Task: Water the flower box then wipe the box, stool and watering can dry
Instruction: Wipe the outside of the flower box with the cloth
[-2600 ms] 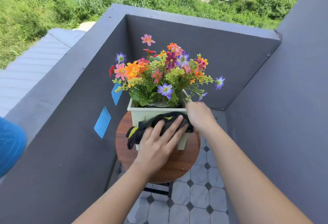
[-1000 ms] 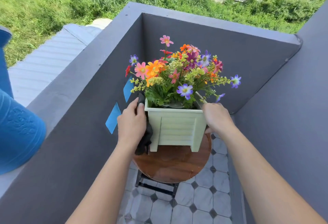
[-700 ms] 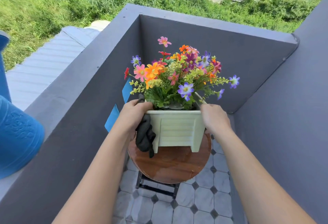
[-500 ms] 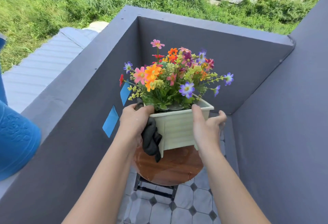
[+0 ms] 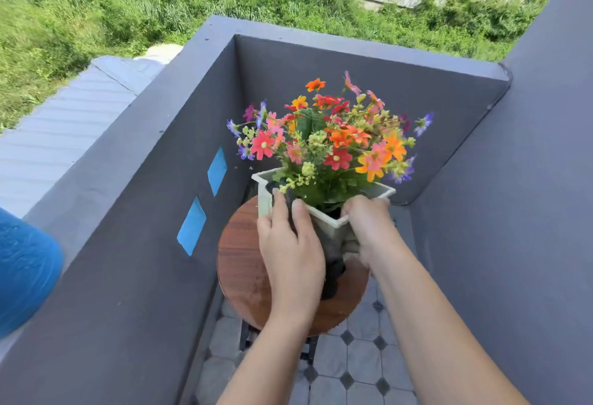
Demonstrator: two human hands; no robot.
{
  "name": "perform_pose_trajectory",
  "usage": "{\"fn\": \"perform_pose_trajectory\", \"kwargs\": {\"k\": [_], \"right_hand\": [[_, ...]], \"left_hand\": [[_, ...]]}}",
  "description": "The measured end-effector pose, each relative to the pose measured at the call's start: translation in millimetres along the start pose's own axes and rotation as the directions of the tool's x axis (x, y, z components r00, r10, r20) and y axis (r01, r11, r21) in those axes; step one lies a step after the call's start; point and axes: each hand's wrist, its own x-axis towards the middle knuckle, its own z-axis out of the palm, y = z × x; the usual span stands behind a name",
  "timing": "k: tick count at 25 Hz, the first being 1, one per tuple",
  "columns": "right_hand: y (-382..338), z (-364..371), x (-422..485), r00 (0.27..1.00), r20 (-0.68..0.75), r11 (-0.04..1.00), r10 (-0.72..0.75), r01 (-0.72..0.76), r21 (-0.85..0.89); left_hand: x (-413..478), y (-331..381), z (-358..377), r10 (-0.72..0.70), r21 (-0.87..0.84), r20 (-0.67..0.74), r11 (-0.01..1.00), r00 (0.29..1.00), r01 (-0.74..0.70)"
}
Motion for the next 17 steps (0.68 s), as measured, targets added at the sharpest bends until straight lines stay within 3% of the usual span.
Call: {"fn": "perform_pose_trajectory", "kwargs": {"k": [2,7,10,12,14,17], "right_hand": [[-4,-12,1,0.998,0.058,1.0,0.019,-0.02,0.014],[-2,-27,4,0.993,0.115,0.997,0.031,-0.023,-0.071],[-1,-23,4,0.994,0.112,0.997,-0.01,0.019,-0.08],[0,-21,3,0.991,0.13,0.997,-0.016,0.026,-0.073],[2,-22,2,0.988,0.155,0.996,-0.007,0.02,-0.081],[4,-23,1,0.984,0.176,0.996,-0.02,0.036,-0.088]], "left_hand": [[9,-10,-2,0.157,0.11,-0.038,0.982,0.987,-0.152],[41,-42,-16,0.296,0.207,-0.074,0.939,0.952,-0.276],[-8,-36,-2,0.485,0.253,0.077,0.836,0.871,-0.488],[-25,-38,3,0.55,0.359,0.134,0.749,0.825,-0.557],[-3,-42,-1,0.494,0.403,0.037,0.788,0.869,-0.465],[31,-53,-11,0.242,0.308,-0.219,0.936,0.945,-0.169]]}}
